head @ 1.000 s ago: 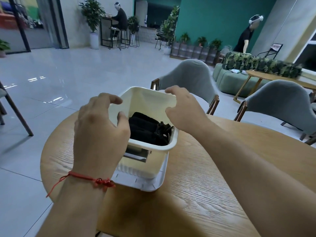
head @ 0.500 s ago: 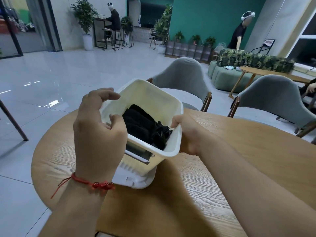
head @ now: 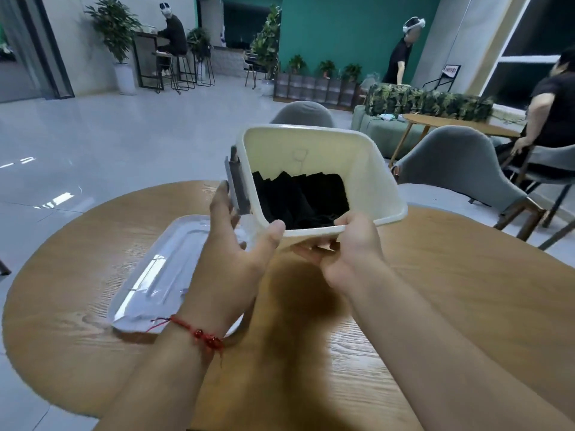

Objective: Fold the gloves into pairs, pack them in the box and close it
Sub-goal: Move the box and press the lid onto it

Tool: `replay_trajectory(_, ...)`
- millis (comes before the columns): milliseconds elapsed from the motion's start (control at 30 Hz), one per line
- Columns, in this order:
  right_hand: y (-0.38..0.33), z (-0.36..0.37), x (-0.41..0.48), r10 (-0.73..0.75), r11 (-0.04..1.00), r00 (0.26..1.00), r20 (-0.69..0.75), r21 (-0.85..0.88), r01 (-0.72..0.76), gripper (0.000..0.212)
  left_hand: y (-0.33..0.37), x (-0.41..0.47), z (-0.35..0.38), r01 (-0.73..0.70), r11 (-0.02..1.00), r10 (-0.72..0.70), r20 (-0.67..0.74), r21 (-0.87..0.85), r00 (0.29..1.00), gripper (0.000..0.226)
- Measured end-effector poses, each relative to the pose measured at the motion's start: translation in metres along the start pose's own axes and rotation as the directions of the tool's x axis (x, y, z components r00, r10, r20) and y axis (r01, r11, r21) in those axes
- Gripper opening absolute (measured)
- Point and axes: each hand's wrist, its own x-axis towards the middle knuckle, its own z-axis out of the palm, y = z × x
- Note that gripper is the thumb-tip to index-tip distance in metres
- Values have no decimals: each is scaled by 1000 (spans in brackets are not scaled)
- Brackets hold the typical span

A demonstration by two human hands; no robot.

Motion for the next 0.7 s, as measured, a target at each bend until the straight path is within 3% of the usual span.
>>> replay_trajectory(67, -4, -12, -4, -7, 998, 997, -74, 58, 11, 7, -1, -2, 17, 51, 999, -49, 84, -13, 995, 75)
replay_trajectory(200, -13, -34, -15, 28, 996, 985, -172, 93, -12, 32, -5, -1, 38, 98, 994, -88, 155, -58, 984, 69)
replay_trajectory(300, -18, -42, -22, 68, 995, 986, -153, 83, -56, 19, -10, 4, 43, 139, 989, -129, 175, -42, 976, 76)
replay_trajectory(400, -20, -47, -27, 77, 997, 984, -159, 29, -74, 28, -17, 10, 48, 211, 976, -197, 177, -60, 964, 88)
replay_trajectory(500, -19, -47, -36, 52, 996, 990, -133, -69, -62, 24, -20, 13, 55, 278, 958, -264, 168, -68, 950, 74)
replay_trajectory(567, -16, -46, -43, 48, 994, 994, -96, -89, -57, 21, -22, 14, 57, 306, 950, -295, 131, -69, 946, 82)
replay_trajectory(700, -10, -47, -51, 72, 990, 996, -45, -122, -77, 17, -18, 12, 58, 275, 961, -274, 69, -9, 959, 68)
